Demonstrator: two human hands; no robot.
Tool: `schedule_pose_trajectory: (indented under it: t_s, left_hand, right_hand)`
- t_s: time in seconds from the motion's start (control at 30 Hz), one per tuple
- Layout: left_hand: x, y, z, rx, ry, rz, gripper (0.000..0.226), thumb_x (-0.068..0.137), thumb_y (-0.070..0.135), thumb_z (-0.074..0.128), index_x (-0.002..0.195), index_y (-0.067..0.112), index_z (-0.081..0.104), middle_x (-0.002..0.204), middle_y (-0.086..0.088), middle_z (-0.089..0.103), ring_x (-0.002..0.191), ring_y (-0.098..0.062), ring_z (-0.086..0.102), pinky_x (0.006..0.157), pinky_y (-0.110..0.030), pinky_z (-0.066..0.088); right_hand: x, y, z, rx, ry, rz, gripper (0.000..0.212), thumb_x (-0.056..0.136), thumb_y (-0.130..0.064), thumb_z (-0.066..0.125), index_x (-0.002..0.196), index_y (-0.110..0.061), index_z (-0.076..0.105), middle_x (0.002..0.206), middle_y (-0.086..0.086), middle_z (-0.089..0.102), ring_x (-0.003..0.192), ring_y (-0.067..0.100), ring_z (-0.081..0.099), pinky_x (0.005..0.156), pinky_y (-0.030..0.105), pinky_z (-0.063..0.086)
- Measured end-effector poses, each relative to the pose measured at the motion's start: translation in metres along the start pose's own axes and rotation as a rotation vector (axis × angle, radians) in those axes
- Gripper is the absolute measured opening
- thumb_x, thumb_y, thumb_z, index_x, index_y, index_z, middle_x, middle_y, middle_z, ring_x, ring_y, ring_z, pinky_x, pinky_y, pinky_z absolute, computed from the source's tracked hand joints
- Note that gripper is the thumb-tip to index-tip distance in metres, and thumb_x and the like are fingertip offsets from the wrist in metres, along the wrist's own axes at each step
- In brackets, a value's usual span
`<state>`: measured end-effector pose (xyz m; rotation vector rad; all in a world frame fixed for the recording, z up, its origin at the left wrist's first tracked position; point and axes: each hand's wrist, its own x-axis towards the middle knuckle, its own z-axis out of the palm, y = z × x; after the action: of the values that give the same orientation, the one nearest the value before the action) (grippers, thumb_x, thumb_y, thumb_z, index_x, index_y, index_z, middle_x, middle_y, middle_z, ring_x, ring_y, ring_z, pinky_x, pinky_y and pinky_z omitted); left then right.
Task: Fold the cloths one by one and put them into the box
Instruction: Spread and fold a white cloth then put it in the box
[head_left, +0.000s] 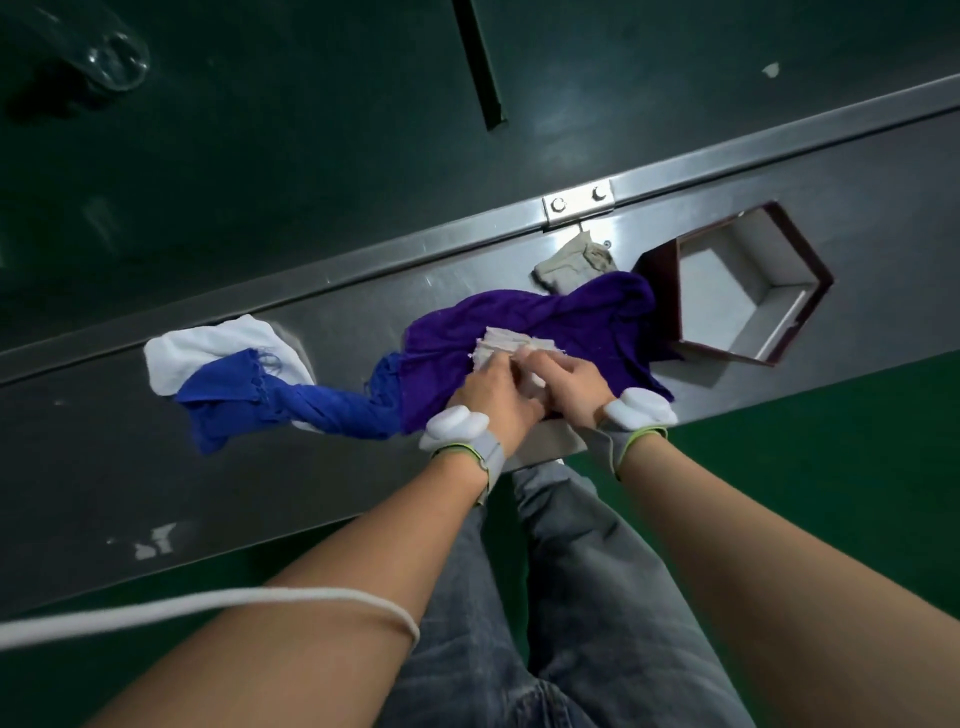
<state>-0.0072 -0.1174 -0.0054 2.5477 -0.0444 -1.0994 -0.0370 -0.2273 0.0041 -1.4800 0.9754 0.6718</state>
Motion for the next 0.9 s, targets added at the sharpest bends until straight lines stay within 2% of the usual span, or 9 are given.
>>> schedule_pose_trajectory:
  t_s: [0.07,0.2,0.37,0.47,0.57,0.67,0.73,0.83,0.9]
  left_hand:
    - [-0.003,0.001,0.010,0.049,-0.070,0.085,0.047,0.073,0.046,0.062,0.116,0.028,0.054,0.111,-0.004,0.067,0.101,-0.031,0.062,0.076,-0.034,0.045]
    - [-0.012,-0.020,0.018,0.016,0.031,0.186,0.036,0.076,0.037,0.059,0.112,0.031,0.053,0.108,-0.005,0.059,0.100,-0.032,0.057,0.077,-0.039,0.044]
    - [-0.024,-0.033,0.025,-0.035,0.260,0.193,0.033,0.073,0.014,0.061,0.105,0.022,0.063,0.100,-0.005,0.053,0.095,-0.027,0.049,0.071,-0.036,0.046]
    - [-0.023,-0.027,0.021,-0.198,0.338,0.087,0.031,0.073,0.009,0.067,0.102,0.009,0.056,0.107,-0.012,0.053,0.093,-0.031,0.054,0.077,-0.041,0.048]
    - [-0.016,-0.018,0.013,-0.343,0.286,-0.081,0.051,0.071,0.012,0.073,0.116,0.008,0.049,0.118,-0.016,0.056,0.101,-0.034,0.056,0.082,-0.043,0.048]
    - [-0.009,-0.015,0.005,-0.304,0.111,-0.153,0.046,0.073,0.020,0.074,0.113,0.006,0.056,0.113,-0.018,0.064,0.103,-0.036,0.058,0.085,-0.041,0.047]
    - [-0.011,-0.013,-0.004,-0.236,0.076,-0.060,0.042,0.071,0.024,0.074,0.107,0.007,0.061,0.108,-0.017,0.063,0.101,-0.035,0.057,0.085,-0.043,0.047]
    - [-0.024,0.009,-0.018,-0.140,0.133,0.194,0.038,0.064,0.040,0.066,0.096,0.019,0.061,0.096,-0.003,0.059,0.092,-0.026,0.056,0.075,-0.042,0.049]
    - [-0.022,0.037,-0.024,-0.104,0.156,0.357,0.042,0.063,0.049,0.059,0.101,0.030,0.057,0.098,0.006,0.056,0.092,-0.018,0.055,0.072,-0.039,0.051]
  right_hand:
    - [0.010,0.007,-0.004,-0.089,0.040,-0.033,0.021,0.075,-0.038,0.068,0.093,-0.027,0.074,0.087,-0.002,0.072,0.089,0.017,0.067,0.072,0.022,0.052]
    - [0.023,0.006,-0.009,-0.492,0.149,-0.273,0.059,0.073,-0.032,0.071,0.128,-0.018,0.054,0.120,0.012,0.057,0.110,0.029,0.055,0.093,0.031,0.042]
    - [0.033,-0.001,0.002,-1.065,0.144,-0.300,0.065,0.068,-0.056,0.066,0.123,-0.026,0.050,0.123,0.009,0.043,0.115,0.033,0.037,0.089,0.045,0.039]
    - [0.034,-0.005,0.008,-1.210,0.212,-0.315,0.048,0.074,-0.045,0.061,0.115,-0.022,0.053,0.121,0.010,0.042,0.112,0.033,0.036,0.085,0.044,0.034]
    - [0.030,-0.005,0.010,-1.204,0.201,-0.381,0.041,0.076,-0.040,0.059,0.112,-0.021,0.053,0.120,0.010,0.049,0.113,0.033,0.037,0.085,0.044,0.033]
    - [0.018,0.000,0.008,-1.112,0.153,-0.436,0.033,0.080,-0.028,0.055,0.110,-0.017,0.046,0.114,0.009,0.061,0.112,0.032,0.043,0.087,0.044,0.033]
    - [0.004,-0.001,-0.001,-0.963,0.103,-0.440,0.043,0.076,-0.028,0.060,0.113,-0.017,0.040,0.107,0.008,0.065,0.106,0.032,0.052,0.083,0.043,0.036]
    - [-0.027,-0.007,-0.040,-0.819,0.042,-0.515,0.064,0.072,-0.049,0.064,0.126,-0.022,0.043,0.107,0.006,0.066,0.097,0.032,0.062,0.076,0.040,0.048]
    - [-0.043,-0.013,-0.078,-0.886,0.221,-0.640,0.053,0.071,-0.061,0.054,0.108,-0.023,0.054,0.098,0.002,0.067,0.088,0.030,0.063,0.068,0.037,0.049]
